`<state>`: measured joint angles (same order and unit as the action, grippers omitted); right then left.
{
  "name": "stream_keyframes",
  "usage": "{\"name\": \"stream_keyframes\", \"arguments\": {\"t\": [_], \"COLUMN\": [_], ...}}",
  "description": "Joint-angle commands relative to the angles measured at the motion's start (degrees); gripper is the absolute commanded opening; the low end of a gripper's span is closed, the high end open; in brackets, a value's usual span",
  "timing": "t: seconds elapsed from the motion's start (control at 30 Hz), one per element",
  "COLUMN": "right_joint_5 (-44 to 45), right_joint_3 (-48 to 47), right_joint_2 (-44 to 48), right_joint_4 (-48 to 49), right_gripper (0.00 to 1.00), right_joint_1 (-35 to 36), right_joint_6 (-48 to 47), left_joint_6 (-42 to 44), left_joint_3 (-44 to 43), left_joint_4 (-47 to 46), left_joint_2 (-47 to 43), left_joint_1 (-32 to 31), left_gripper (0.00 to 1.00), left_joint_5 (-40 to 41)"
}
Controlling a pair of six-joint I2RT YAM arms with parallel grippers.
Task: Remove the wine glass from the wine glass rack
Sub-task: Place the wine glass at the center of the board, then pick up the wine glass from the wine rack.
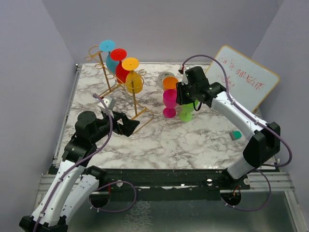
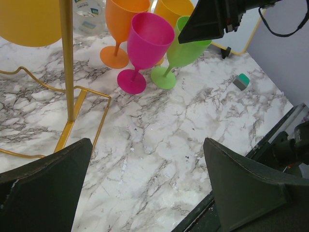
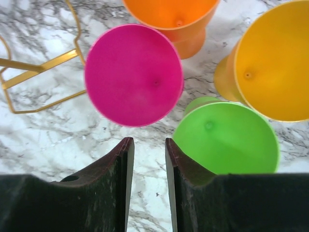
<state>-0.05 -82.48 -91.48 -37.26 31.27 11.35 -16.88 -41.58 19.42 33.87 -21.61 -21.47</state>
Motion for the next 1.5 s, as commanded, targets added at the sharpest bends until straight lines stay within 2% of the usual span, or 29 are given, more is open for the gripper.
{"name": "stream_keyframes", "arguments": {"t": [0.0, 0.27, 0.47, 0.8, 1.07, 1.17, 1.3, 1.47], "right_joint_5": [-6.78, -2.03, -4.11, -13.97, -23.98, -29.90, -36.18, -40.52], "right_joint_3": [-2.29, -3.23, -5.82, -12.82, -23.55, -30.17, -33.46, -39.75], "right_joint_2": [3.24, 3.15, 4.41, 1.92, -7.81, -12.60, -16.77, -22.41], "right_joint_4": [-0.85, -2.47, -1.78, 9.51, 17.19, 17.04, 22.79, 25.93], "right_gripper": [0.38, 0.39, 0.41, 0.48, 0.54, 0.56, 0.58, 0.59], "right_joint_1": [-0.24, -0.24, -0.24, -0.24, -0.24, -0.24, -0.24, -0.16], "right_joint_6": [2.06, 2.13, 1.76, 8.93, 16.68, 18.47, 23.39, 28.21], "left_joint_6": [0.60, 0.54, 0.41, -0.51, -2.31, -2.37, -2.94, -2.80], "left_joint_3": [-2.18, -2.01, -1.92, -0.61, 0.62, 0.59, 0.93, 0.63], "left_joint_4": [-0.06, -0.07, 0.00, 2.43, 3.74, 5.23, 5.37, 5.37], "left_joint_2": [0.35, -0.77, -1.06, -1.59, -6.65, -7.12, -7.54, -7.58], "left_joint_1": [0.00, -0.01, 0.03, -0.01, 0.00, 0.01, 0.03, 0.04], "left_gripper": [0.99, 0.99, 0.99, 0.99, 0.99, 0.99, 0.99, 0.99], "left_joint_5": [0.22, 1.94, 2.53, 8.20, 8.83, 8.69, 8.37, 8.19]}}
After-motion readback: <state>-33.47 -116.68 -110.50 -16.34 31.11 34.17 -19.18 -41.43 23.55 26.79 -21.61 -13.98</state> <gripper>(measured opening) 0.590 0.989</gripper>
